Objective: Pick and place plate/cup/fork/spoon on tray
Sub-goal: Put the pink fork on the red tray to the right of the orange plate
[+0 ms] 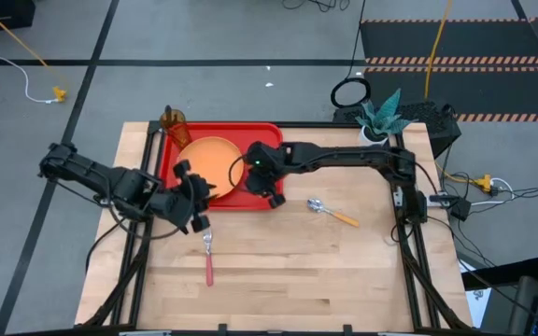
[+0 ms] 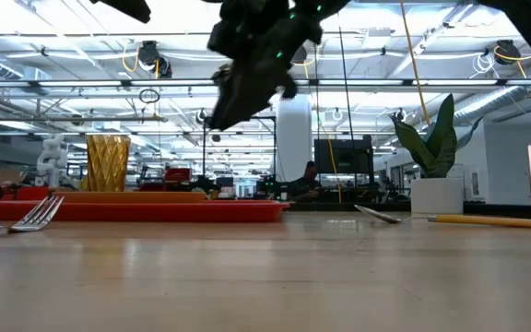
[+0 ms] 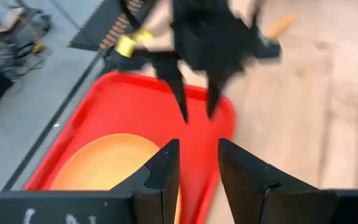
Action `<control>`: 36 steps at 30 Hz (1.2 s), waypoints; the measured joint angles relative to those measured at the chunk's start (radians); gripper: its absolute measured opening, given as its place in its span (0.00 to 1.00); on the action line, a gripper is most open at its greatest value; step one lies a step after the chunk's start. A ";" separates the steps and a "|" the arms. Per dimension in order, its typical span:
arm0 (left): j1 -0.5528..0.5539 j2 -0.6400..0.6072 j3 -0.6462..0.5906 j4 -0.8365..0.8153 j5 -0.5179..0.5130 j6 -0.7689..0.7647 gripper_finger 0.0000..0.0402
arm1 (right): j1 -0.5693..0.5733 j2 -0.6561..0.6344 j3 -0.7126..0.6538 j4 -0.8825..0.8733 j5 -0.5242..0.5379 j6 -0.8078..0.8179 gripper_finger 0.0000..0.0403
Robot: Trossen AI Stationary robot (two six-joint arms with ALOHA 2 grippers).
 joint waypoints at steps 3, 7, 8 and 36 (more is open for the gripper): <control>-0.031 0.031 0.000 0.008 0.035 -0.011 0.28 | 0.000 -0.038 0.000 -0.086 0.000 0.084 0.35; -0.072 0.092 0.000 0.010 0.090 -0.039 0.28 | 0.001 -0.086 -0.019 -0.161 0.002 0.206 0.35; -0.081 0.108 0.000 0.010 0.101 -0.051 0.28 | 0.004 -0.106 -0.041 -0.162 0.004 0.231 0.35; -0.248 0.454 0.000 -0.155 0.351 -1.032 0.28 | 0.199 -0.684 -0.696 0.272 0.681 0.887 0.35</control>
